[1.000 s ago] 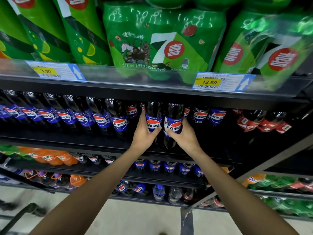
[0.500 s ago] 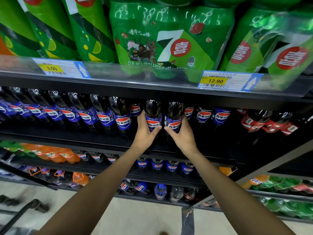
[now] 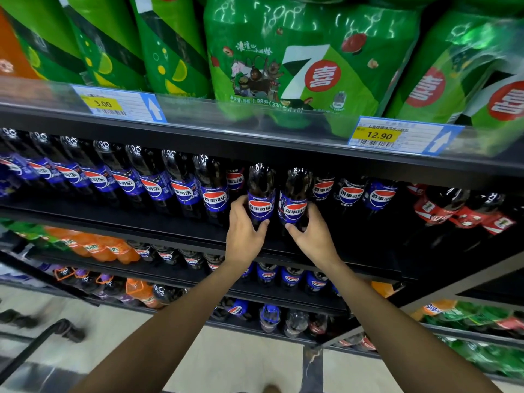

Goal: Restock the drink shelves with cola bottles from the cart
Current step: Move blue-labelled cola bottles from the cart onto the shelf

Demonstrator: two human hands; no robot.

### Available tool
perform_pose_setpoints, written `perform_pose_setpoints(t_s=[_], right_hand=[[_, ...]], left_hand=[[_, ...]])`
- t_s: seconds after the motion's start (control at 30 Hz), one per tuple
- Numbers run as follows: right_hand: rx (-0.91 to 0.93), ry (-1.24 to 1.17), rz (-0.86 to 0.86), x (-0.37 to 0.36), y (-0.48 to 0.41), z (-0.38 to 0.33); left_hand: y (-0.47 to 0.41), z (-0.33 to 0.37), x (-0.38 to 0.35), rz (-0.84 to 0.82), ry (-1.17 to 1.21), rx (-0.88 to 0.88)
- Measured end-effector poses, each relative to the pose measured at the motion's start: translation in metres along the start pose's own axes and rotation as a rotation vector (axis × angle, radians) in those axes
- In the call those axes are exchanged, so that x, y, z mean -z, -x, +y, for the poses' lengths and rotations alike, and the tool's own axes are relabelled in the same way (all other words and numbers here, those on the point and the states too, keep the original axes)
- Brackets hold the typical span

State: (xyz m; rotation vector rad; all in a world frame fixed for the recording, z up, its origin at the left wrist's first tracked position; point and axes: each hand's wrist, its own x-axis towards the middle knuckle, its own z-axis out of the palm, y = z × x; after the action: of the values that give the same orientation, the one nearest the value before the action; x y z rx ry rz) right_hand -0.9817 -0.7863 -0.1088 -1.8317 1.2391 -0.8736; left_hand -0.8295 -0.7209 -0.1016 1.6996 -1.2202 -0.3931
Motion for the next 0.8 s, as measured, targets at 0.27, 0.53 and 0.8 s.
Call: perform_pose_setpoints(t_s=[0.27, 0.53, 0.8], right_hand=[[0.037, -0.02, -0.002, -0.024, -0.001, -0.009], [0.018, -0.022, 0.005, -0.028, -0.001, -0.012], [0.01, -0.015, 0.0, -0.028, -0.004, -0.014]], left_hand=[[0.003, -0.002, 0.015, 0.118, -0.153, -0.023], [0.008, -0.002, 0.012, 0.262, -0.209, -0.018], [0.007, -0.005, 0.01, 0.285, -0.236, -0.013]])
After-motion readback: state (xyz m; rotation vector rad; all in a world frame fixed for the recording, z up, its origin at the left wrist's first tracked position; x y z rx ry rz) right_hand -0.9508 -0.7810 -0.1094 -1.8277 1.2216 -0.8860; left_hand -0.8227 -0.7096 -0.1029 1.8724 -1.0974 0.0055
